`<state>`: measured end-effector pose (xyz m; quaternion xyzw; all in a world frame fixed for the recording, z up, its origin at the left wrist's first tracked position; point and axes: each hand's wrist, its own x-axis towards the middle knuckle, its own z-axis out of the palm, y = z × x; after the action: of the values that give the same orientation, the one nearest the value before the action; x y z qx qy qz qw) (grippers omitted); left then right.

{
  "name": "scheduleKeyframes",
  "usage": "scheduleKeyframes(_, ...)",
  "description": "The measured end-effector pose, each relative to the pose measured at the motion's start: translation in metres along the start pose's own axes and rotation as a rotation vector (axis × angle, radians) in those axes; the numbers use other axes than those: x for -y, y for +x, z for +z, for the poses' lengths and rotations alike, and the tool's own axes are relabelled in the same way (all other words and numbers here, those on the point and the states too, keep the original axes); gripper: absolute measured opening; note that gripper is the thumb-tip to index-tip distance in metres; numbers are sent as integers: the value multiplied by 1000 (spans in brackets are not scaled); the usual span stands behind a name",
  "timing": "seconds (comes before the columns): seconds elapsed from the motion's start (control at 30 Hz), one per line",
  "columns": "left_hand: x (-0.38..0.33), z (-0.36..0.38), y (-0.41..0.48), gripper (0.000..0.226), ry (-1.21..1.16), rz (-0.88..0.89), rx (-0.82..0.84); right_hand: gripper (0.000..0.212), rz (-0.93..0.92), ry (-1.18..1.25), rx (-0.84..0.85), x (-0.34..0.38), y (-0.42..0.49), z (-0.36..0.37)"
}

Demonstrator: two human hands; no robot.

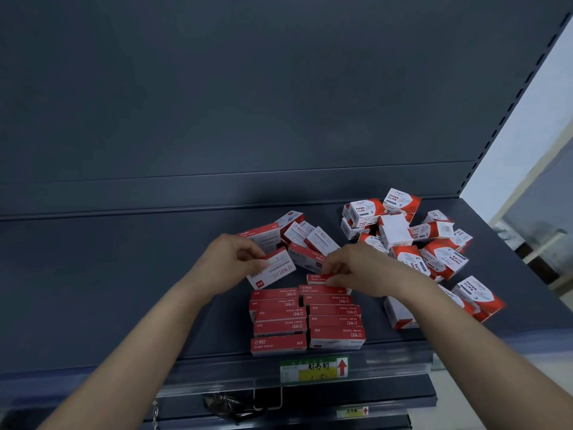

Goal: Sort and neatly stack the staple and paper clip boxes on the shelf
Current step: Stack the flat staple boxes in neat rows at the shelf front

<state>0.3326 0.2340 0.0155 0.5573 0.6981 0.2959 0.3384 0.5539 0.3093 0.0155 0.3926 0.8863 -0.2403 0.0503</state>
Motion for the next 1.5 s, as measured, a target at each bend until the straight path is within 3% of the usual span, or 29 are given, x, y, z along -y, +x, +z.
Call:
scheduleKeyframes(0.13, -2, 1, 1, 13, -67, 20, -40, 22, -14, -22, 18, 0, -1, 1)
scheduleKeyframes(0.2, -3, 2, 0, 13, -97, 35, -57, 24, -15, 26, -71, 2, -1, 2)
scheduleKeyframes(0.33, -4, 6, -1, 12, -248, 69, -82, 35, -28, 352, -310, 19, 7, 6)
scheduleKeyframes(0.5, -4, 13, -7, 9, -420, 134, -105, 32, -74, 592, -272, 39, 23, 12)
scheduleKeyframes(0.63, 9, 8, -10, 8, -276, 190, -176, 28, -100, 620, -305, 46, 33, 12)
scheduleKeyframes(0.8, 27, 0, -13, 11, -126, 204, -226, 27, -149, 408, -411, 58, 39, 8)
scheduleKeyframes(1.0, 47, 2, -16, 23, 34, 137, -218, 16, -182, 46, -220, 56, 38, 14)
scheduleKeyframes(1.17, 41, 10, -16, 18, -57, 125, -78, 17, -231, 97, -45, 51, 35, 20)
scheduleKeyframes(1.27, 39, 16, -14, 15, -85, 127, 24, 17, -178, 125, -139, 40, 25, 14)
scheduleKeyframes(1.4, 36, 21, -11, 14, -65, 124, 98, 17, 43, 14, -301, 7, 3, 7)
scheduleKeyframes(1.5, 36, 21, -10, 15, -21, 141, 109, 18, 104, 11, -268, -8, -8, 9)
